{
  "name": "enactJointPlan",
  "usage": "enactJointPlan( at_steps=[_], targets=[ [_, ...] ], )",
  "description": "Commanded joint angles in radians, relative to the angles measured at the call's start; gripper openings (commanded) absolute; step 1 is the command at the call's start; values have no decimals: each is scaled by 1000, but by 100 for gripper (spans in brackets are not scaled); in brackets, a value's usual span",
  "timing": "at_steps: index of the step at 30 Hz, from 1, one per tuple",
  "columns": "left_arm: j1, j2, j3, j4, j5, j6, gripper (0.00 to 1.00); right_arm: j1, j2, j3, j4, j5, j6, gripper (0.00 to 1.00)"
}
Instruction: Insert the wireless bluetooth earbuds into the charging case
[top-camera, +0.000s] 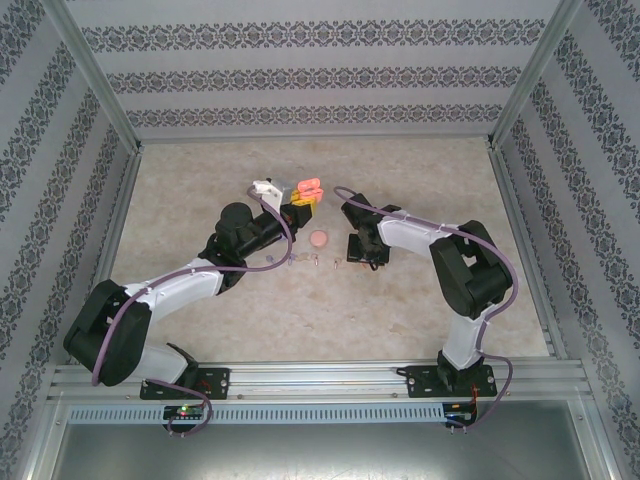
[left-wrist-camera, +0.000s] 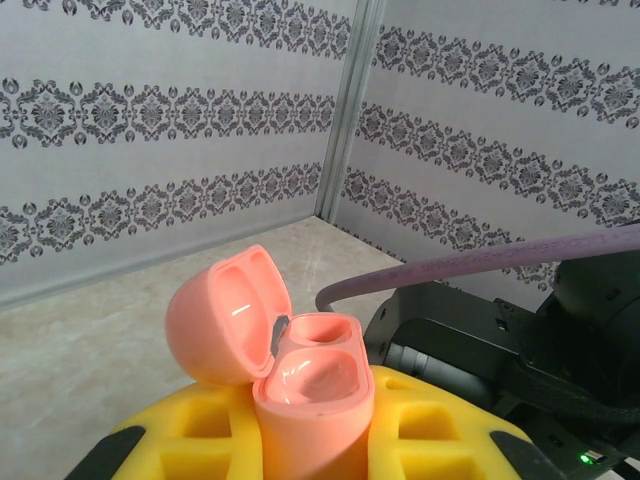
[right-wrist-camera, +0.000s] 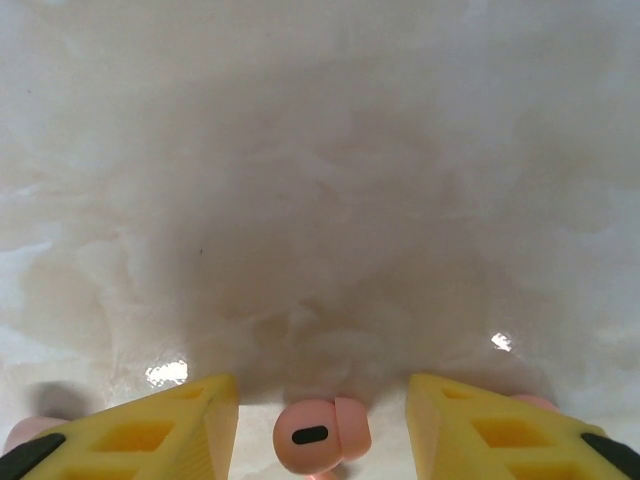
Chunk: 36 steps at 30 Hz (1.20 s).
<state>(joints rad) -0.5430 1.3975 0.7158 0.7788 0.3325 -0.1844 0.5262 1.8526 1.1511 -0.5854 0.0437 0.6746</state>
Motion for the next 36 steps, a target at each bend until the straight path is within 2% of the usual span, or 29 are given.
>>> enactJointPlan(
  at_steps=[1,20,30,36],
  targets=[
    [-14,-17,14,53,14,-4,0,-5,17,16,13,-10,-10,48],
    [-23,-2,20,55,5,-1,0,15,21,15,17,-8,-9,37],
    [-26,-1,20,55,3,0,0,29,11,21,14,-9,-3,27],
    [-28,-1,20,54,7,3,0,31,-16,23,11,-5,-1,26]
  ],
)
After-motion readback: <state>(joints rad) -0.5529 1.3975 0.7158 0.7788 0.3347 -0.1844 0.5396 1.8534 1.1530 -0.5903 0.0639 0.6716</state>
